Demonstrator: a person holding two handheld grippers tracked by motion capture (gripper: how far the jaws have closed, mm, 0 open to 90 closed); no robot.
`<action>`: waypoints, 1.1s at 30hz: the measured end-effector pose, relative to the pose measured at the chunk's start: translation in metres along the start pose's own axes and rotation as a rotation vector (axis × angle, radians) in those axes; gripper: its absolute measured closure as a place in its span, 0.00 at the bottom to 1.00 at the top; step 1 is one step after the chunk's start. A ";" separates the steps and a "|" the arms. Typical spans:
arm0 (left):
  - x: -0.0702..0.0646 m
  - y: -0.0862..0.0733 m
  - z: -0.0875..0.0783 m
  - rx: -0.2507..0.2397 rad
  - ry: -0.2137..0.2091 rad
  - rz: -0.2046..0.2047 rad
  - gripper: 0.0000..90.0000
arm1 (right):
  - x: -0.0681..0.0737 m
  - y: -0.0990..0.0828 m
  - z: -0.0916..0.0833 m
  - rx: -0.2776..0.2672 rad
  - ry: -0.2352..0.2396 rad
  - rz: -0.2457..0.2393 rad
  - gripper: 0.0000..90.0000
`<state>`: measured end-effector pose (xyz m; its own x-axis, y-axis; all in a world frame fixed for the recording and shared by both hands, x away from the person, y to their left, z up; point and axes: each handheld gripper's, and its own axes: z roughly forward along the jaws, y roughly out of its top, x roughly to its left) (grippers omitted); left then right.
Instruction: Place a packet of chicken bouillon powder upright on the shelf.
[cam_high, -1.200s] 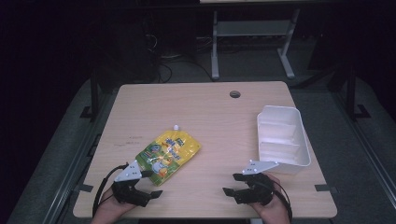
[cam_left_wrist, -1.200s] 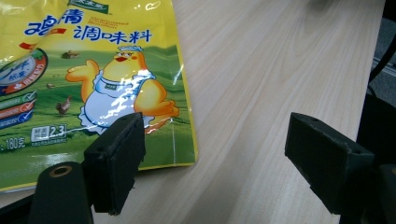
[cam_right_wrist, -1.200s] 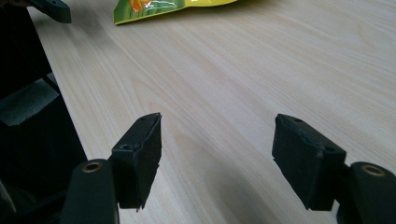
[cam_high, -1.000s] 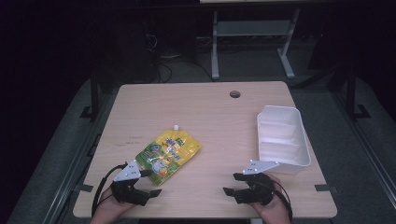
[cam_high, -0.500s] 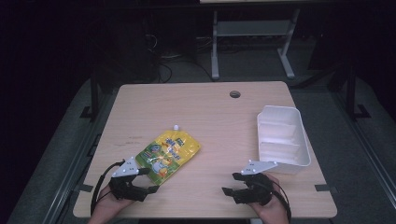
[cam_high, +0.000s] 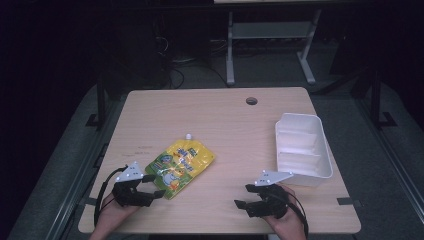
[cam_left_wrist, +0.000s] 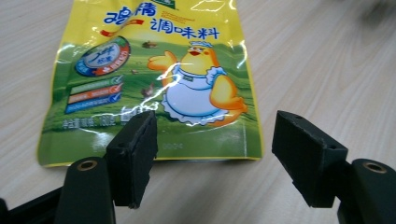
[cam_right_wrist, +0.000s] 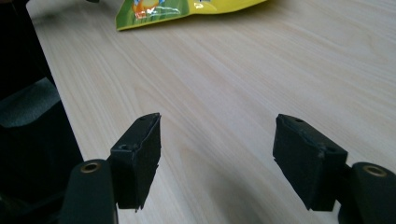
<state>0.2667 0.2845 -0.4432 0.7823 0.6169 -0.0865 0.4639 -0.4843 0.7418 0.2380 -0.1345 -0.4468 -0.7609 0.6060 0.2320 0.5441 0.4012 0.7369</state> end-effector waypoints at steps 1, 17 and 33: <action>0.001 0.000 0.001 -0.004 0.000 -0.006 0.35 | 0.000 0.001 0.001 0.000 -0.004 -0.005 0.35; 0.011 0.004 0.003 -0.004 0.008 -0.034 0.47 | -0.003 0.049 0.035 0.030 0.060 -0.012 0.38; 0.020 0.010 0.006 -0.008 0.027 -0.057 0.55 | -0.020 0.107 0.069 0.082 0.037 -0.007 0.37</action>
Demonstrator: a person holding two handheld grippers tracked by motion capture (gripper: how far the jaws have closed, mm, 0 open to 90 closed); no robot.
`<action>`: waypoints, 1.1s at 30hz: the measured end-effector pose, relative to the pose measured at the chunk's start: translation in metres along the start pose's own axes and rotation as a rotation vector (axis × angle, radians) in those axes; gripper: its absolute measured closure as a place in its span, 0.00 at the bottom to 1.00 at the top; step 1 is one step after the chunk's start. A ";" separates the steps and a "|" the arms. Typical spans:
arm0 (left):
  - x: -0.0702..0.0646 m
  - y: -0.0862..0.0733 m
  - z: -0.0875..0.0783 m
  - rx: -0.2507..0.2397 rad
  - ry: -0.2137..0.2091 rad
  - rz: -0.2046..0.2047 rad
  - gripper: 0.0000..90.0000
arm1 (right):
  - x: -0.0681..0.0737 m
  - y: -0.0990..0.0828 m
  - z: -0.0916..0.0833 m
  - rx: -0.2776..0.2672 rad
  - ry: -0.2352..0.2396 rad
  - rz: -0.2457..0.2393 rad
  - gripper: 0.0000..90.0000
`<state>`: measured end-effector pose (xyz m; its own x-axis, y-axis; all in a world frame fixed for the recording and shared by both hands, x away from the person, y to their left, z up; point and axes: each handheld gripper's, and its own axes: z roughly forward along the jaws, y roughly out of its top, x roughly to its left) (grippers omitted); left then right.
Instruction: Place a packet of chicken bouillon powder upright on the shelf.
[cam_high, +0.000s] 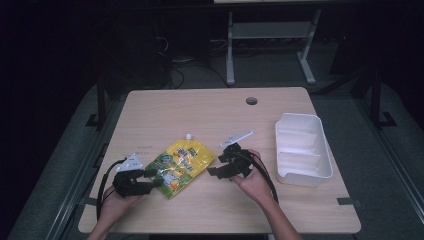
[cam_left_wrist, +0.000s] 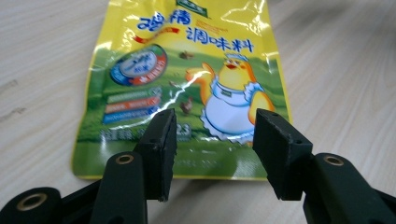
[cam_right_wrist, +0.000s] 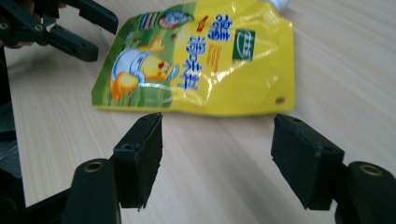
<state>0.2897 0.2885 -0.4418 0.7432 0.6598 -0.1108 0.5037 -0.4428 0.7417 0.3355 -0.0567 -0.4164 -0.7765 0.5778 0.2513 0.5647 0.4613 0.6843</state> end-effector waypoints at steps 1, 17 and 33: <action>0.000 0.001 0.000 0.000 0.003 0.002 0.56 | -0.002 0.008 0.004 0.003 -0.005 0.001 0.37; 0.002 0.008 0.012 0.059 0.031 0.026 0.62 | -0.015 0.061 0.033 0.052 -0.029 0.017 0.38; 0.004 0.003 0.014 0.079 0.058 0.028 0.64 | -0.046 0.054 0.061 0.145 -0.063 0.159 0.52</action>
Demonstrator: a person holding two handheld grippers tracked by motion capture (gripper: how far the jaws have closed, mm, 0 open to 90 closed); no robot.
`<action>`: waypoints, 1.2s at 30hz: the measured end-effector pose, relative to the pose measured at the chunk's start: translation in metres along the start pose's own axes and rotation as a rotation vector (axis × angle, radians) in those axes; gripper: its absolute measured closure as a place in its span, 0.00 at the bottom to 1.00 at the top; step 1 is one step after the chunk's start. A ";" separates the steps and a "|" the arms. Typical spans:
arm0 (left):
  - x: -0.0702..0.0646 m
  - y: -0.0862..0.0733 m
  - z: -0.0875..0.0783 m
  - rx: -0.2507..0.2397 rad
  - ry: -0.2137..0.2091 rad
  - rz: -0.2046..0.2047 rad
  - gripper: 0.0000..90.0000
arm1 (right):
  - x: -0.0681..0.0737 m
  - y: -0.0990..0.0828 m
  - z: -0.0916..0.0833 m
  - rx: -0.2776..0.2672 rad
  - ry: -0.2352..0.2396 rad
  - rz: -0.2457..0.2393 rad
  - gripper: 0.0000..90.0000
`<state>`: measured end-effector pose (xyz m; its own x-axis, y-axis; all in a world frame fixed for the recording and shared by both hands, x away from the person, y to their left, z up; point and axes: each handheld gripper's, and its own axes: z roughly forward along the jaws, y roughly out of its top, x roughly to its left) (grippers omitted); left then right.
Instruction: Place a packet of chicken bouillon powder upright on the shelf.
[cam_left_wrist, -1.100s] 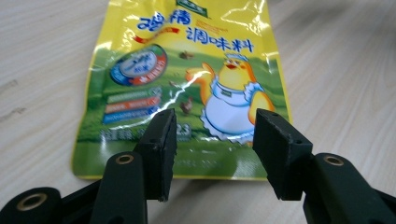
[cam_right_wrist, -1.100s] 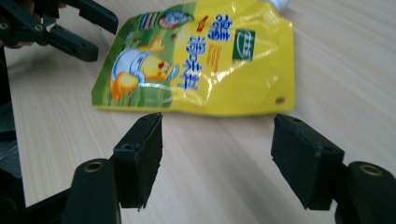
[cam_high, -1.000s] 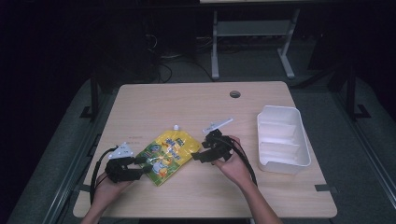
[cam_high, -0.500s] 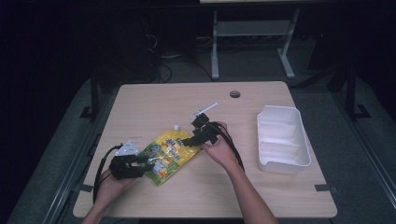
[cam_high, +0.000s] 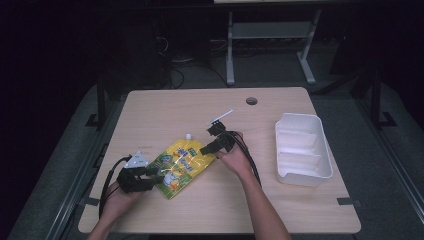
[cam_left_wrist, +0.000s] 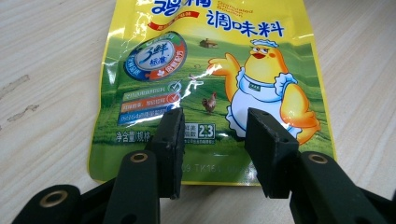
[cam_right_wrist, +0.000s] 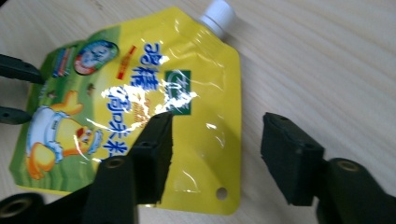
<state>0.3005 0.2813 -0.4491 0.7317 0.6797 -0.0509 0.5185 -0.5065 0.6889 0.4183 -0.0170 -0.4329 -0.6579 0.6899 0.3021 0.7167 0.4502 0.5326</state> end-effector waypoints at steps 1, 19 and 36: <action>0.000 0.000 0.000 0.001 0.003 0.002 0.64 | -0.001 -0.001 0.001 0.004 0.000 0.005 0.53; -0.002 -0.001 0.003 0.000 0.015 -0.010 0.64 | 0.003 -0.010 0.001 -0.044 0.106 0.064 0.64; -0.005 0.000 0.004 -0.001 0.031 0.011 0.64 | 0.009 -0.020 0.026 -0.069 0.126 0.153 0.78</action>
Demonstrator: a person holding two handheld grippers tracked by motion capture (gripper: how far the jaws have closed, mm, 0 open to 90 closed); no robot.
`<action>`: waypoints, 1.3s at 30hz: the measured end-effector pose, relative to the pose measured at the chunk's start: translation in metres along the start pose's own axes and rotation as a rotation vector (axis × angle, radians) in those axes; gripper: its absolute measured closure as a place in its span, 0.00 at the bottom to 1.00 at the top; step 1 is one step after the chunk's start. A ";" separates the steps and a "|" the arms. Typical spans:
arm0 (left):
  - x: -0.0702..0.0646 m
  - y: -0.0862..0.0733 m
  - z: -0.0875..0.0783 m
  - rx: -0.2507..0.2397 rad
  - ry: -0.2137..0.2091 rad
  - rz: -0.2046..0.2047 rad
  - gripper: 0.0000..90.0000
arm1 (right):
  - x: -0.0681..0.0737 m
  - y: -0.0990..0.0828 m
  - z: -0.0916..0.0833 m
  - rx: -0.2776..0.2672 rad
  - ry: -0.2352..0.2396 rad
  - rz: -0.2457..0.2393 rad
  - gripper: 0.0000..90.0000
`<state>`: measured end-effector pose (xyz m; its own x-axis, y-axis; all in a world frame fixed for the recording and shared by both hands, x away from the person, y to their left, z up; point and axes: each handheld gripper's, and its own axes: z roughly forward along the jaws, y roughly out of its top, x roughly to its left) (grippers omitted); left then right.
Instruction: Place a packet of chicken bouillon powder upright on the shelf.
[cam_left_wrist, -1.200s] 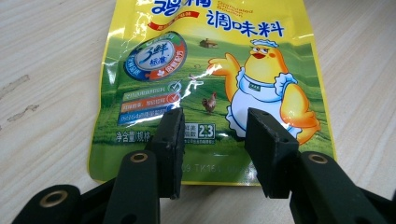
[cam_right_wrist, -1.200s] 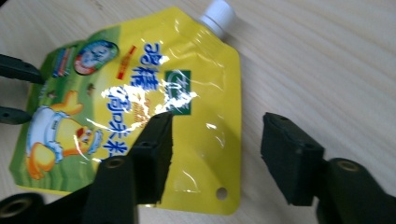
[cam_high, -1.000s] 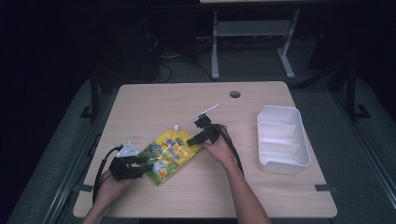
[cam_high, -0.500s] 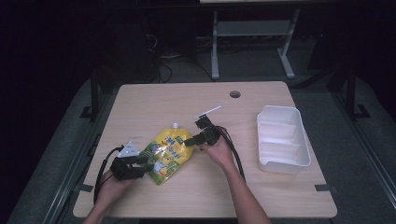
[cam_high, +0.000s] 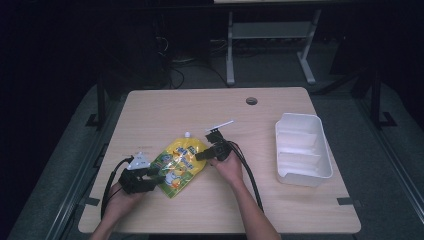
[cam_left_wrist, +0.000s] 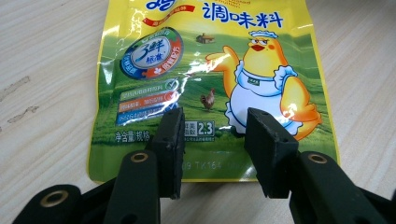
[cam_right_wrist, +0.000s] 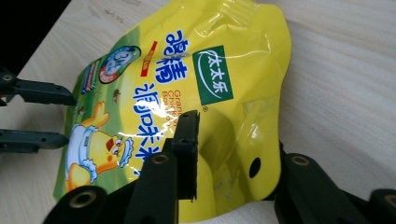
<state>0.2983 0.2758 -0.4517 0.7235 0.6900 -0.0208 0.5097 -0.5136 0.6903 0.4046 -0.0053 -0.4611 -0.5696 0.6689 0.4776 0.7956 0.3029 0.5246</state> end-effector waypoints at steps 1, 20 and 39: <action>0.000 0.000 0.000 0.000 0.000 -0.001 0.64 | 0.000 0.000 0.001 -0.002 -0.003 -0.001 0.80; 0.000 0.004 -0.014 -0.064 -0.044 -0.013 0.54 | 0.008 0.000 -0.024 -0.086 0.047 -0.002 0.96; 0.009 0.003 -0.033 -0.206 -0.074 -0.072 0.33 | 0.059 0.007 -0.084 -0.156 0.092 -0.219 0.99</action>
<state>0.2908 0.2975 -0.4259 0.7247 0.6779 -0.1235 0.4609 -0.3436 0.8182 0.3589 -0.0209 -0.3701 -0.7466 0.5322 0.3992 0.6140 0.3202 0.7215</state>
